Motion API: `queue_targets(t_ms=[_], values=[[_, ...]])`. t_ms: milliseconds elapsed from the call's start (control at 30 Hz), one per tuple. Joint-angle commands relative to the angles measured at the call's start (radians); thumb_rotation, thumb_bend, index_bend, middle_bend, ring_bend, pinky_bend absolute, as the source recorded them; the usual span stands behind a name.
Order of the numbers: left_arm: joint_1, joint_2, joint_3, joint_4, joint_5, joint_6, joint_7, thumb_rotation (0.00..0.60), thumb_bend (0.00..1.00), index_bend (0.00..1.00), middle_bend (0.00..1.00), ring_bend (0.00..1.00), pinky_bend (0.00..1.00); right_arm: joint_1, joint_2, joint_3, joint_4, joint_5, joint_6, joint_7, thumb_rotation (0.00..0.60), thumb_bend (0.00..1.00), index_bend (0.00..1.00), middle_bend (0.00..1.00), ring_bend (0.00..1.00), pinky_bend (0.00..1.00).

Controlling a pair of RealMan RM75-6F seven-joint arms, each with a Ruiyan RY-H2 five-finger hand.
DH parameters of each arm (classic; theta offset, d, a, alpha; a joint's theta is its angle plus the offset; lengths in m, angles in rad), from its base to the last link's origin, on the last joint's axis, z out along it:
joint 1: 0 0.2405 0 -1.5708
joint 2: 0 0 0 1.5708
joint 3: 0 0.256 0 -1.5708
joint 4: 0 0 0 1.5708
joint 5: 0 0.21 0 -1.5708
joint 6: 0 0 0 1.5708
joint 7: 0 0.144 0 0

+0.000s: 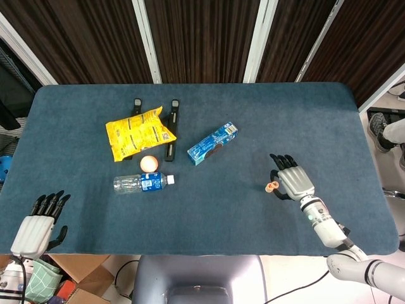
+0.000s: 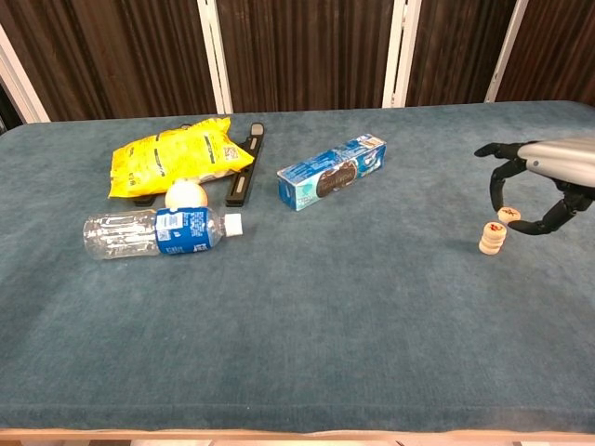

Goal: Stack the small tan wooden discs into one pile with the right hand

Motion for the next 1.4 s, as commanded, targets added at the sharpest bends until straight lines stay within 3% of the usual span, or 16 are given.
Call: queue_targets(t_ms=[33,733,1267,1400], values=[[0.0,0.001,0.0,0.0,0.0,-0.001,-0.001,0.6,0.49,0.0,0.0,0.0,0.03,0.004,-0.01,0.0,0.01,0.01,-0.012,-0.006,0.6,0.51,0.65,0.05,0.0,0.05],[0.003,0.005,0.002,-0.001,0.008,0.006,-0.01,0.6,0.49,0.0,0.0,0.0,0.03,0.015,-0.029,0.003,0.02,0.03,-0.034,-0.02,0.6,0.51,0.6,0.05,0.0,0.05],[0.006,0.007,0.002,-0.001,0.011,0.011,-0.016,0.6,0.49,0.0,0.0,0.0,0.03,-0.007,0.02,-0.005,-0.041,0.007,0.005,-0.001,0.6,0.51,0.46,0.05,0.0,0.08],[0.008,0.009,0.001,-0.001,0.013,0.016,-0.022,0.6,0.49,0.0,0.0,0.0,0.03,-0.066,0.078,-0.018,-0.116,-0.041,0.118,0.013,0.6,0.5,0.32,0.02,0.0,0.08]])
